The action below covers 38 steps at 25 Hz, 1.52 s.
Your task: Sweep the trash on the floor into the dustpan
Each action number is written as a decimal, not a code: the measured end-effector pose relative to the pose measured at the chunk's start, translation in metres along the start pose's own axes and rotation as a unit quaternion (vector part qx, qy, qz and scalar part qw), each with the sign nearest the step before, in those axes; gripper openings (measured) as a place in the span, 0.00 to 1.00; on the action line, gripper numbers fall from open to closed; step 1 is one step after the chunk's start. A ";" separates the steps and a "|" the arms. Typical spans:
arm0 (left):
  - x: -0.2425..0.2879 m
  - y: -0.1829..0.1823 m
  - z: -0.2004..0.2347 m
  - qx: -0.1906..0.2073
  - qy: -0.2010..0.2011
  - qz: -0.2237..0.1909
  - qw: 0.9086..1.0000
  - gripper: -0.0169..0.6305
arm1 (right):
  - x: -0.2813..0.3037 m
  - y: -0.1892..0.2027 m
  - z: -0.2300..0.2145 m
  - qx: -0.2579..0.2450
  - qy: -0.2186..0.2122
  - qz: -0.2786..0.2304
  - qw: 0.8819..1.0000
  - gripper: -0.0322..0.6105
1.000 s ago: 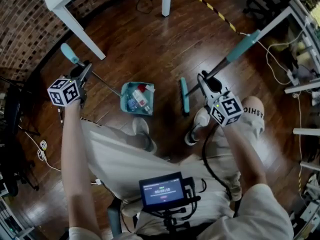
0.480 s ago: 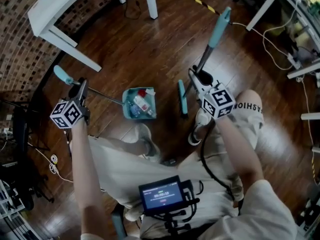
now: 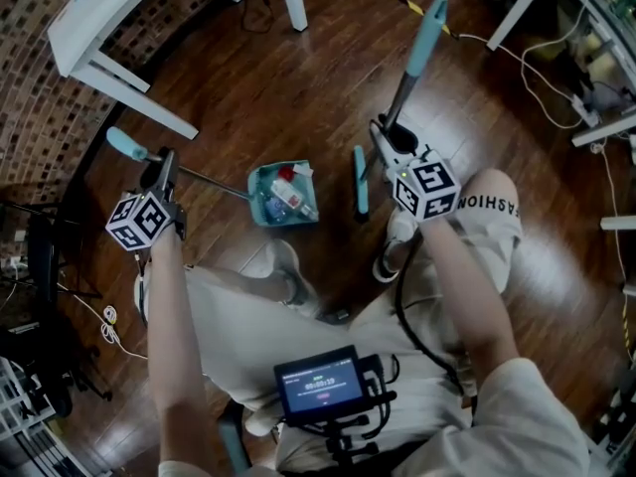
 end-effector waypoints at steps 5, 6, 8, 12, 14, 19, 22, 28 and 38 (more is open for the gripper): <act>0.008 -0.002 -0.012 0.017 0.000 -0.004 1.000 0.14 | 0.002 0.004 -0.003 0.010 0.010 0.004 1.000 0.18; 0.009 -0.003 -0.014 0.019 0.001 -0.004 1.000 0.14 | 0.002 0.005 -0.004 0.009 0.010 0.006 1.000 0.18; 0.011 -0.003 -0.019 0.022 0.003 -0.006 1.000 0.14 | 0.002 0.006 -0.004 0.008 0.011 0.010 1.000 0.18; 0.012 -0.004 -0.022 0.023 0.003 -0.003 1.000 0.14 | 0.003 0.009 -0.001 0.005 0.009 0.015 1.000 0.18; 0.013 -0.004 -0.023 0.022 0.002 -0.001 1.000 0.14 | 0.003 0.009 0.000 0.004 0.008 0.015 1.000 0.18; 0.015 -0.003 -0.021 0.019 -0.001 0.001 1.000 0.14 | 0.007 0.014 0.000 0.011 0.007 0.020 1.000 0.18; 0.016 -0.003 -0.021 0.019 0.000 0.003 1.000 0.14 | 0.007 0.012 0.001 0.010 0.008 0.021 1.000 0.18; 0.018 -0.001 -0.022 0.019 0.004 0.006 1.000 0.14 | 0.008 0.014 0.001 0.011 0.013 0.021 1.000 0.18; 0.020 0.000 -0.019 0.020 0.004 0.008 1.000 0.14 | 0.009 0.008 0.004 -0.031 0.030 0.025 0.999 0.18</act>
Point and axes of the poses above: the fingertips, and each gripper's own axes: x forward along the fingers, z to its left, y out of its underside, the point moved 9 cm from there along -x, backward along the fingers, and after that the axes turned 5 degrees about -y, right-handed, at the moved point
